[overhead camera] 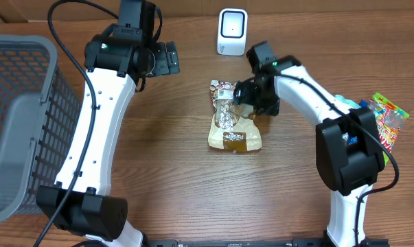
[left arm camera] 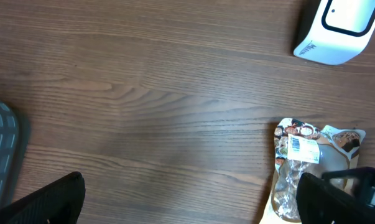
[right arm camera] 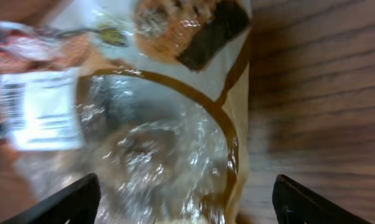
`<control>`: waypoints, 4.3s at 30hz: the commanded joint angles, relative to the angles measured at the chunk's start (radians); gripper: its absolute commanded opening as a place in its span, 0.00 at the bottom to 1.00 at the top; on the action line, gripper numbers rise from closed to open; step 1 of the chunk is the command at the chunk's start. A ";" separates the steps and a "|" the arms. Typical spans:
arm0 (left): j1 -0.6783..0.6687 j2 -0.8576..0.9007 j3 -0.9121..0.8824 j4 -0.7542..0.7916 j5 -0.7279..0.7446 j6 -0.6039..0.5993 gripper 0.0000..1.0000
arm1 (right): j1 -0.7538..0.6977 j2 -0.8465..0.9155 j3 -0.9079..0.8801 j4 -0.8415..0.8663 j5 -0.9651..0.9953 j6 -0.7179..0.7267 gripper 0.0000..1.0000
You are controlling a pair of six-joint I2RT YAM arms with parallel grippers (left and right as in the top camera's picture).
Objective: Scan the item barcode
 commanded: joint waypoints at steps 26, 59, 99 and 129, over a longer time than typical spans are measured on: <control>0.004 -0.015 0.016 0.001 -0.006 0.023 1.00 | 0.045 -0.018 -0.244 0.329 -0.158 0.184 0.19; 0.004 -0.015 0.016 0.000 -0.006 0.023 1.00 | -0.097 -0.391 -0.205 0.156 -0.481 -0.505 0.04; 0.004 -0.015 0.016 0.000 -0.006 0.023 1.00 | 0.042 -0.613 -0.206 0.340 0.373 -0.420 0.04; 0.004 -0.015 0.016 0.000 -0.006 0.023 1.00 | 0.088 -0.044 -0.206 1.435 0.915 -1.475 0.04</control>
